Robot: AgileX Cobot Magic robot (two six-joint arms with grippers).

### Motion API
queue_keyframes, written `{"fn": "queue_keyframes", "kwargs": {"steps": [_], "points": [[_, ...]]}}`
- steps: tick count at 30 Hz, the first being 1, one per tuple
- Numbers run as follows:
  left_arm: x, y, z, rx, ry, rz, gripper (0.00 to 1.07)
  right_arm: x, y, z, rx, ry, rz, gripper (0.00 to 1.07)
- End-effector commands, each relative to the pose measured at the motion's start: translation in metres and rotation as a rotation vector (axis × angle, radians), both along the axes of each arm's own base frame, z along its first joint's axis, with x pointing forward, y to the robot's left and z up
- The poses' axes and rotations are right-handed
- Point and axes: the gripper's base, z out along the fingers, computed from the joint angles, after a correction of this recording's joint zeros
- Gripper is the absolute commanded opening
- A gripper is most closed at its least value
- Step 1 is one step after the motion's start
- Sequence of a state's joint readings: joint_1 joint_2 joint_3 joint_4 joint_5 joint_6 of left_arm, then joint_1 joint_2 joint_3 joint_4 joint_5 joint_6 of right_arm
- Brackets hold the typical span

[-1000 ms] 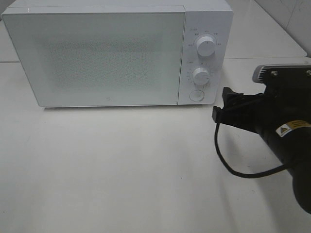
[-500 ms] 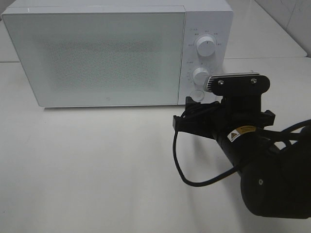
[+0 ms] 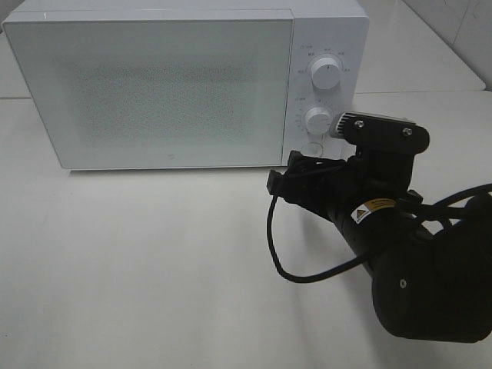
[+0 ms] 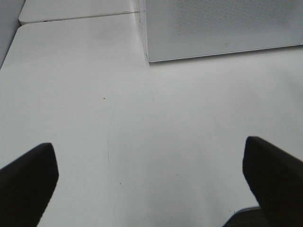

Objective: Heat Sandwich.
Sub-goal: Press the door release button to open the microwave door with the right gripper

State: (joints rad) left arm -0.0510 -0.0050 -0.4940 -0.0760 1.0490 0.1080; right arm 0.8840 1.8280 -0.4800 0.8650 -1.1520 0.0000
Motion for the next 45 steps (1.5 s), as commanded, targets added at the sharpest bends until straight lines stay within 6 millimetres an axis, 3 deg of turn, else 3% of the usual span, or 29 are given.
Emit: {"fn": "queue_keyframes", "kwargs": {"steps": [1, 2, 4, 6, 9, 11, 17, 21, 22, 28, 36, 45], "points": [[-0.002, 0.0, 0.0, -0.015, -0.026, 0.003, 1.0, 0.0, 0.002, -0.001, 0.179, 0.038, -0.06, 0.69], [-0.002, 0.0, 0.0, -0.015, -0.026, 0.003, 1.0, 0.0, 0.002, -0.002, 0.305, 0.057, -0.103, 0.67], [-0.002, 0.0, 0.0, -0.015, -0.026, 0.003, 1.0, 0.0, 0.002, -0.002, 0.376, 0.068, -0.127, 0.66], [-0.002, 0.0, 0.0, -0.015, -0.026, 0.003, 1.0, 0.0, 0.002, -0.003, 0.589, 0.104, -0.194, 0.63], [-0.002, 0.0, 0.0, -0.015, -0.026, 0.003, 1.0, -0.001, 0.003, -0.003, 0.721, 0.128, -0.239, 0.6], [-0.002, 0.0, 0.0, -0.015, -0.026, 0.003, 1.0, -0.001, 0.003, -0.005, 0.903, 0.166, -0.306, 0.54], [-0.002, 0.0, 0.0, -0.015, -0.026, 0.003, 1.0, -0.001, 0.003, -0.005, 1.097, 0.195, -0.377, 0.41], [-0.002, 0.0, 0.0, -0.015, -0.026, 0.003, 1.0, -0.001, 0.003, -0.005, 1.239, 0.208, -0.433, 0.25], [-0.002, 0.0, 0.0, -0.015, -0.026, 0.003, 1.0, -0.001, 0.003, -0.005, 1.239, 0.208, -0.433, 0.25], [-0.002, 0.0, 0.0, -0.015, -0.026, 0.003, 1.0, -0.002, 0.003, -0.006, 1.29, 0.217, -0.454, 0.0], [-0.002, 0.0, 0.0, -0.015, -0.026, 0.003, 1.0, 0.001, -0.002, -0.007, 1.284, 0.214, -0.477, 0.0], [-0.002, -0.001, 0.0, -0.016, -0.026, 0.002, 1.0, 0.03, -0.003, -0.017, 1.248, 0.248, -0.494, 0.0]]}}
